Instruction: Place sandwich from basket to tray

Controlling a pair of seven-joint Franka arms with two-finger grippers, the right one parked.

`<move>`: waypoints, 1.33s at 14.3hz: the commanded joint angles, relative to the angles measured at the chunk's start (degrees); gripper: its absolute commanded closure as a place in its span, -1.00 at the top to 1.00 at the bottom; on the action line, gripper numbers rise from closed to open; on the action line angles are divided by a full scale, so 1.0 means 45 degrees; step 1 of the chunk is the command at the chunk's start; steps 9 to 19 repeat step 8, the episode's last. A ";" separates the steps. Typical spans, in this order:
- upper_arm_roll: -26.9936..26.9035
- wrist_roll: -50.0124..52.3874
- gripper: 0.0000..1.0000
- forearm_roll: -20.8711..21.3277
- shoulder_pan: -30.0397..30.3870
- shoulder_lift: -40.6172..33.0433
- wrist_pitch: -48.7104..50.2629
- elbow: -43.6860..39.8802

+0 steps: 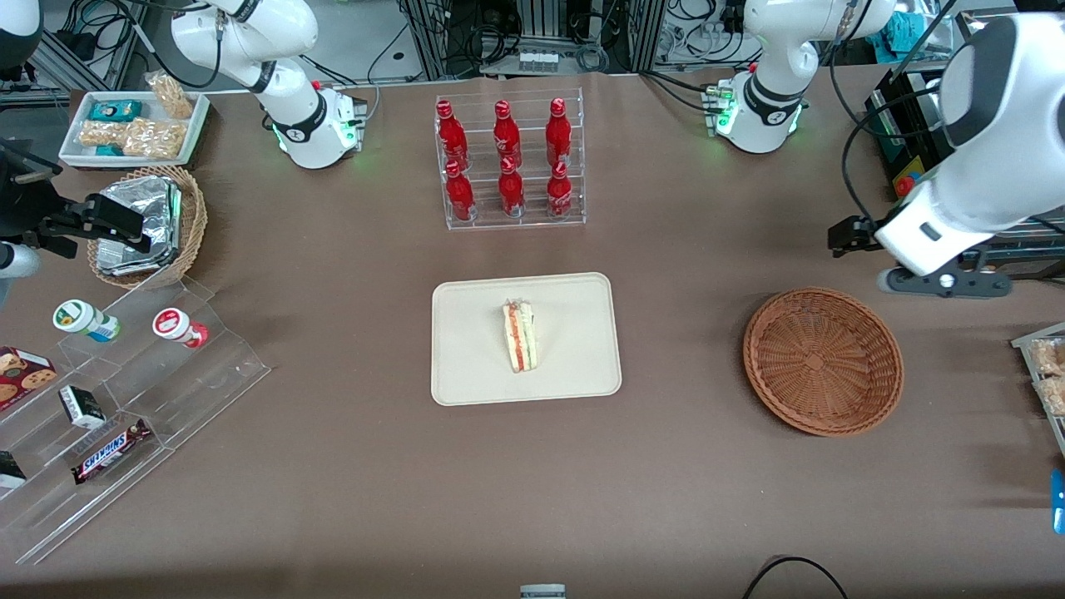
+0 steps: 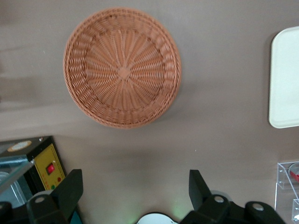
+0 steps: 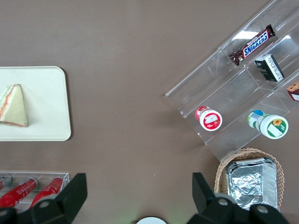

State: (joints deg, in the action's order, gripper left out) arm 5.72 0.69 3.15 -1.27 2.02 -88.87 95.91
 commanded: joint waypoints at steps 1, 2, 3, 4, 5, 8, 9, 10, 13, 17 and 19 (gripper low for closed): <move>-0.0740 -0.0486 1.00 -0.0347 0.0048 0.0001 0.0217 -0.0746; -0.0936 -0.0486 1.00 -0.0483 0.0047 0.0001 0.0197 -0.0960; -0.1132 -0.0486 1.00 -0.0620 0.0047 0.0001 0.0159 -0.1136; -0.1230 -0.0486 1.00 -0.0640 0.0028 0.0001 0.0158 -0.1215; -0.1308 -0.0486 1.00 -0.0640 0.0028 -0.0018 0.0158 -0.1236; -0.1309 -0.0409 1.00 -0.0562 -0.0011 -0.0233 0.0236 -0.1177; -0.1309 -0.0409 1.00 -0.0562 -0.0011 -0.0233 0.0236 -0.1177; -0.1309 -0.0409 1.00 -0.0562 -0.0011 -0.0233 0.0236 -0.1177; -0.1309 -0.0409 1.00 -0.0562 -0.0011 -0.0233 0.0236 -0.1177; -0.1309 -0.0409 1.00 -0.0562 -0.0011 -0.0233 0.0236 -0.1177; -0.1309 -0.0409 1.00 -0.0562 -0.0011 -0.0233 0.0236 -0.1177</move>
